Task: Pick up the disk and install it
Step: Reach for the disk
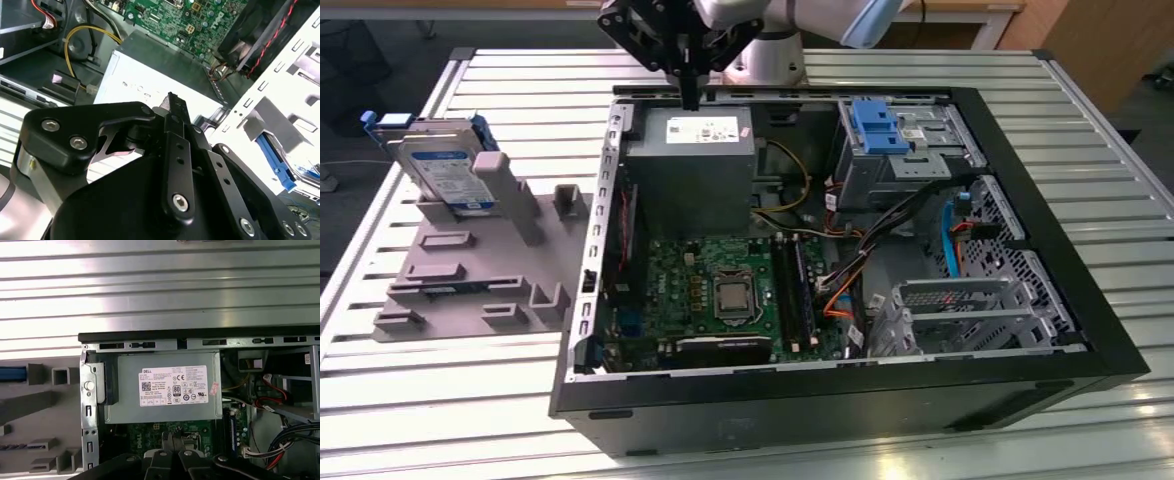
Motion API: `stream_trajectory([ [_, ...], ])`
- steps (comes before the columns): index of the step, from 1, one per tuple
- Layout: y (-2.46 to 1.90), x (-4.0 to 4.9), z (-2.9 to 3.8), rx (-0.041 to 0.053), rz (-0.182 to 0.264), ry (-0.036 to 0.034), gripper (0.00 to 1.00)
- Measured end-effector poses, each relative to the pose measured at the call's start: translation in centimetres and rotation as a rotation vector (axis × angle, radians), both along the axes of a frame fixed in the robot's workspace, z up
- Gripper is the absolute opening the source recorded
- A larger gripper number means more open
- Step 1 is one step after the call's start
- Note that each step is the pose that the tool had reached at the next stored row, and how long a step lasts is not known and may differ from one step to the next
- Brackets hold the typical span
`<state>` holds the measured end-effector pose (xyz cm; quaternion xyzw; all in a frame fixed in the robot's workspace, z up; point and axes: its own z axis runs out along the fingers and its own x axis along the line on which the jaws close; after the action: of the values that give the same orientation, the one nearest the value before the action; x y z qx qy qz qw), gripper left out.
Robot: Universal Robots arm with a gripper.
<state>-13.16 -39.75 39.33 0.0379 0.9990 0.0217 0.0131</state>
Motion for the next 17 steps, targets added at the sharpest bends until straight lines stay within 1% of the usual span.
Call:
stream_trajectory([
  [3, 0.4, -0.35, 0.01, -0.0001, 0.0, 0.0001, 0.11],
  [5, 0.59, -0.81, 0.01, 0.0, 0.0, 0.0, 0.11],
  [7, 0.69, -1.46, 0.0, 0.0, 0.0, 0.0, 0.11],
  [11, 0.9, -3.26, -0.01, 0.0, 0.0, 0.0, 0.11],
  [12, 1.03, -3.64, -0.01, 0.0001, 0.0, -0.0001, 0.11],
  [17, 1.99, -5.28, -0.02, 0.0, 0.0, -0.0001, 0.11],
])
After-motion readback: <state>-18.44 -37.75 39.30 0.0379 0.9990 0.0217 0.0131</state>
